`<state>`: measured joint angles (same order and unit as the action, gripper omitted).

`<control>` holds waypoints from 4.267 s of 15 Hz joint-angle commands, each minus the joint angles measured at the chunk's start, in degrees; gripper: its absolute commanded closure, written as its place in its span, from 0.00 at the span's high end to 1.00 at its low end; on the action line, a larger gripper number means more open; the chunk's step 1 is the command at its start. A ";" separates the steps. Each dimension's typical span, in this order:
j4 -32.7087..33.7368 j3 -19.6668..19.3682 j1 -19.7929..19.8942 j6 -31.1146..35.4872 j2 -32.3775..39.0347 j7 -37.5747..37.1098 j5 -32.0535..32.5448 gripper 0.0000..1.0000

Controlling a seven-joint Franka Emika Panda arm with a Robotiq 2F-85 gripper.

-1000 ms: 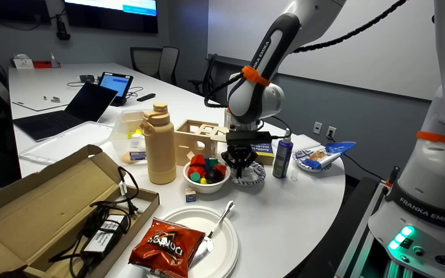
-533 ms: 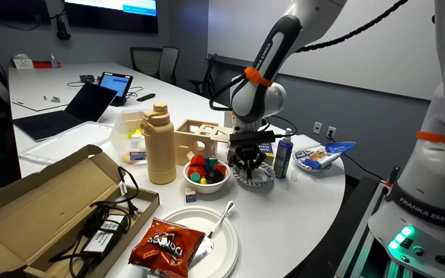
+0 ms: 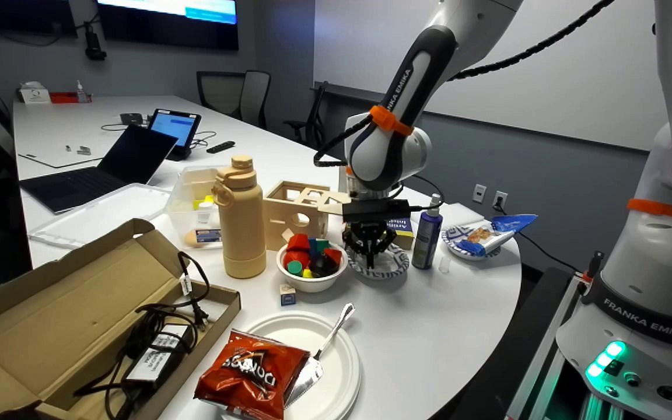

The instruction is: Wipe the inside of the bowl with tissue paper

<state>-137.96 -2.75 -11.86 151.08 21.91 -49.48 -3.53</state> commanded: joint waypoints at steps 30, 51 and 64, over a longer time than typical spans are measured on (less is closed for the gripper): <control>-0.88 5.15 3.28 -6.89 -5.18 6.26 -5.46 0.01; -4.85 1.65 1.91 -1.07 -6.23 -1.08 -2.29 0.01; -5.68 6.50 4.50 -3.11 -8.10 10.18 -12.45 0.01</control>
<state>-141.80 3.03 -8.47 150.88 16.54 -41.76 -13.76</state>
